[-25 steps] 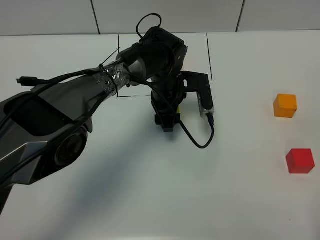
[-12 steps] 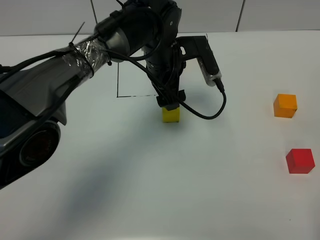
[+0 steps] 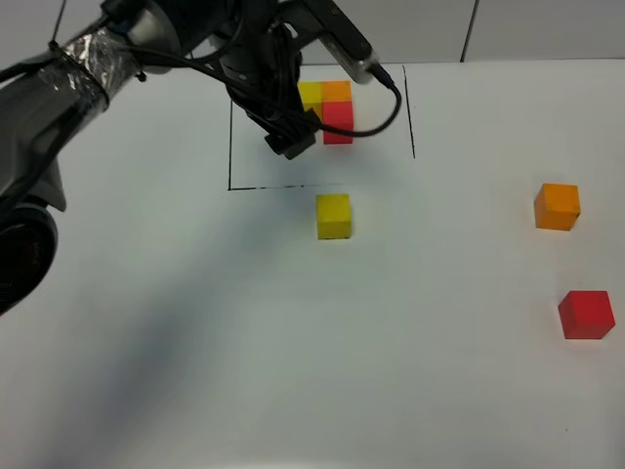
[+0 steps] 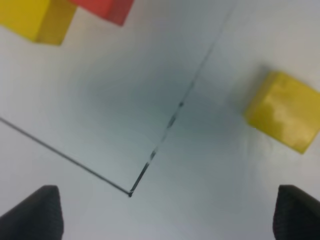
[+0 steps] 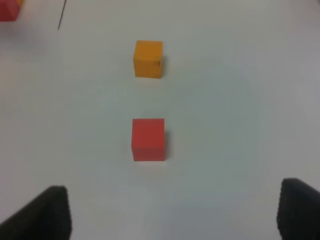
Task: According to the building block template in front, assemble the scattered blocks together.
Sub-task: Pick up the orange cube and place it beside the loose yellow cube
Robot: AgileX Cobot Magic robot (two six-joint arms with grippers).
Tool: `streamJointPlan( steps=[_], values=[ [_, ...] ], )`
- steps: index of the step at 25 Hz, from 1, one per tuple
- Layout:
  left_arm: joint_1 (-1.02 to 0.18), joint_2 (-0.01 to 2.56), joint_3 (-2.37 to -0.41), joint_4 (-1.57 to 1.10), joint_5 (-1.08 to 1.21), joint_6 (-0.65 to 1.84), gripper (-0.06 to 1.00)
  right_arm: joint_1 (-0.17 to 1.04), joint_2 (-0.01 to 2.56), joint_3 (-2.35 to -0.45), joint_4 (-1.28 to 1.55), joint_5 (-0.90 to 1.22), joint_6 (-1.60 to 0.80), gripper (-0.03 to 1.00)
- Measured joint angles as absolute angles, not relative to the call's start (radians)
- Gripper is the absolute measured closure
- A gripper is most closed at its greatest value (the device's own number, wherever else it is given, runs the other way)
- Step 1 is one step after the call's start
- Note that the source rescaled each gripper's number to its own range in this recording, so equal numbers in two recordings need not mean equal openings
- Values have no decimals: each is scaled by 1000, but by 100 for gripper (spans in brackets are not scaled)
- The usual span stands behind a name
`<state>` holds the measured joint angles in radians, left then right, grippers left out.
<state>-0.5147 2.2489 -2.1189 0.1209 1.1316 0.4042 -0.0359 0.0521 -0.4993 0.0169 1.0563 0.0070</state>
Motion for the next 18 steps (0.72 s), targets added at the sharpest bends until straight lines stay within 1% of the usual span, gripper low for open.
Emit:
streamJointPlan(
  steps=[10,18],
  values=[
    [-339,2173,-2090,119,1191,262,7,-36,52,-499,18,1056,7,21],
    [-230,2040,-1888,122,1189,201,9,-36,52,-499,18,1056,7,21]
  ],
)
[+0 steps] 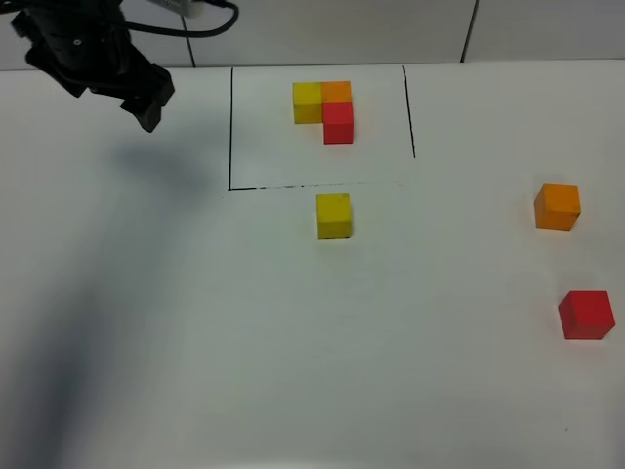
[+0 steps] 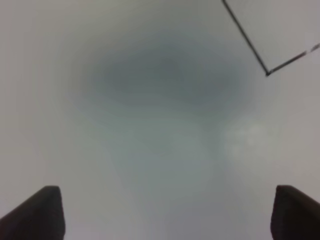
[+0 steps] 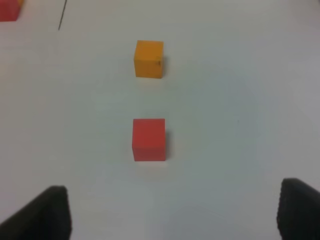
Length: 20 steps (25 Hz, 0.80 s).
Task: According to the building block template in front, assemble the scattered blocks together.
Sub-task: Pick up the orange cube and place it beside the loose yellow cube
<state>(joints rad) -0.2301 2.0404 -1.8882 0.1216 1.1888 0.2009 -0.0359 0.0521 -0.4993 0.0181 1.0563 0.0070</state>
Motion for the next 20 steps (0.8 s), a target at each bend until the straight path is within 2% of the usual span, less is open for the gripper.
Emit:
streamJointPlan(
  steps=[9,20],
  values=[
    [-124,1717,-1522,126,1017,113,10,-36,52,-499,19,1056,7,21],
    [-130,1203,-1116,119,827,15,10,-36,52,-499,22,1056,7,21]
  ],
)
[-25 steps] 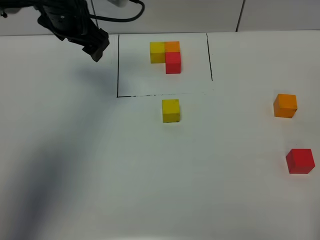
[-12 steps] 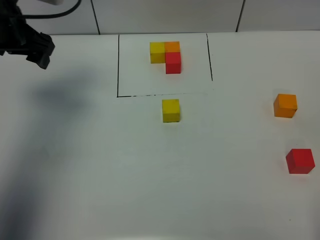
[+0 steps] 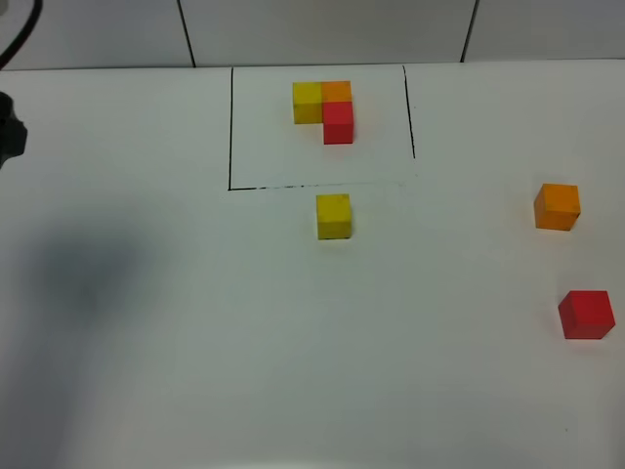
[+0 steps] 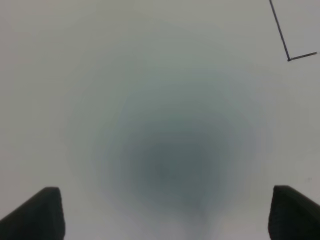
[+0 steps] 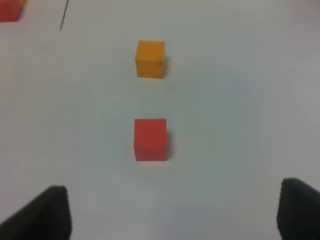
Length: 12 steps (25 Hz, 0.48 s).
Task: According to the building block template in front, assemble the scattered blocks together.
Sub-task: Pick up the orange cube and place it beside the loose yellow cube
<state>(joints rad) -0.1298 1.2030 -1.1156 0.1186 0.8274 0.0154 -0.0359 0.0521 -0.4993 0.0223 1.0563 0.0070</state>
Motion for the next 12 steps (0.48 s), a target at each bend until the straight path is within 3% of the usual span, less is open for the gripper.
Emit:
streamJointPlan(
  steps=[12],
  values=[
    [-160,767,-888,68,837,-9,11,-36,52,-499,23,1056,7,21]
  ],
)
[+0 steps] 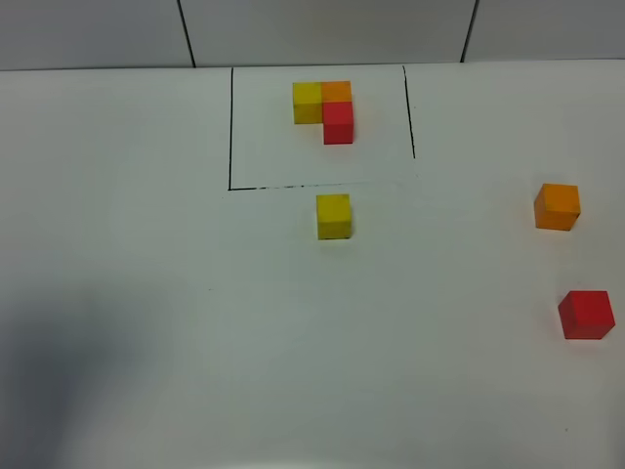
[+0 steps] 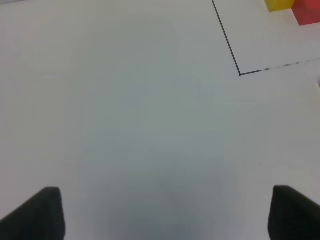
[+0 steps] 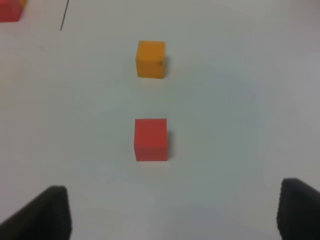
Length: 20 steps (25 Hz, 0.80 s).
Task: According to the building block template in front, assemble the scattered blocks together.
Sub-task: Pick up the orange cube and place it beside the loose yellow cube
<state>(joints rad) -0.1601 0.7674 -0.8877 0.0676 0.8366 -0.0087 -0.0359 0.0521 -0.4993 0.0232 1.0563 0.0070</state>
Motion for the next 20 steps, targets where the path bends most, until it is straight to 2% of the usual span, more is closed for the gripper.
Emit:
streamJointPlan(
  steps=[20],
  values=[
    [-160,282,-572,-38,909,-11,11,-36,52,-499,23,1056,7,21]
  ],
)
